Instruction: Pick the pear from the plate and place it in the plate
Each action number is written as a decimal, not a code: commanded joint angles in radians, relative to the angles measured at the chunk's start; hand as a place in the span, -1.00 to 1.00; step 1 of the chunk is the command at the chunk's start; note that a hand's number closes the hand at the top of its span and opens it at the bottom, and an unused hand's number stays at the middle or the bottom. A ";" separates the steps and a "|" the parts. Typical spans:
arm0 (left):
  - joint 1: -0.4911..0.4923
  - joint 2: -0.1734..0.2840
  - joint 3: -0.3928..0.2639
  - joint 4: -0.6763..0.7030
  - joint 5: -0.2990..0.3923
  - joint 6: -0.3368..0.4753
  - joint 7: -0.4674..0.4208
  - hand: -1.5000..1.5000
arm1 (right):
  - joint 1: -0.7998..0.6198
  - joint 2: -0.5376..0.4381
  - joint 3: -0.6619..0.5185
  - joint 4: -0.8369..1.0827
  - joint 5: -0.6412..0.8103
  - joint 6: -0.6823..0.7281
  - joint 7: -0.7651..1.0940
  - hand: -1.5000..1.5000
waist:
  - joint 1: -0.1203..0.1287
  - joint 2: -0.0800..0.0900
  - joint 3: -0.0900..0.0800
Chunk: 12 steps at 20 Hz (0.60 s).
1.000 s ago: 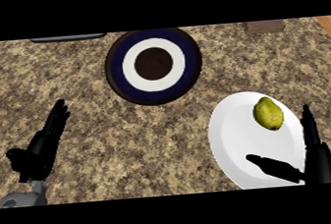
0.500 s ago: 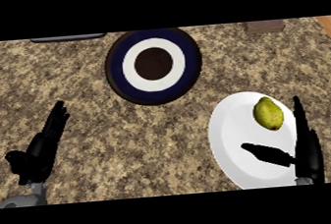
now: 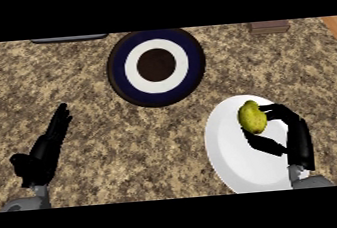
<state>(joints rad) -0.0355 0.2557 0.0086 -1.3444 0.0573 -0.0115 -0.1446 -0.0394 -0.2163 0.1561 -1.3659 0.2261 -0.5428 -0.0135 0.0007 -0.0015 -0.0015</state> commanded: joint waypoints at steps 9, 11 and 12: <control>-0.037 0.006 -0.004 -0.014 0.000 -0.041 0.017 0.00 | -0.290 -0.309 0.047 0.409 0.157 0.356 -0.081 1.00 | 0.060 0.017 0.003; -0.051 -0.007 0.004 -0.019 0.005 -0.025 0.041 0.00 | -0.366 -0.267 0.019 0.546 0.201 0.261 -0.190 1.00 | 0.047 0.014 0.004; -0.023 -0.043 -0.022 -0.048 -0.026 0.020 0.053 0.00 | -0.347 -0.292 0.005 0.545 0.194 0.272 -0.252 1.00 | 0.027 0.008 0.004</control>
<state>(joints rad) -0.0737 0.2406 0.0028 -1.3618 0.0524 -0.0270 -0.1130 -0.2999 -0.4707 0.1854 -0.9917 0.3704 -0.2651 -0.1522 0.0396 0.0012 -0.0060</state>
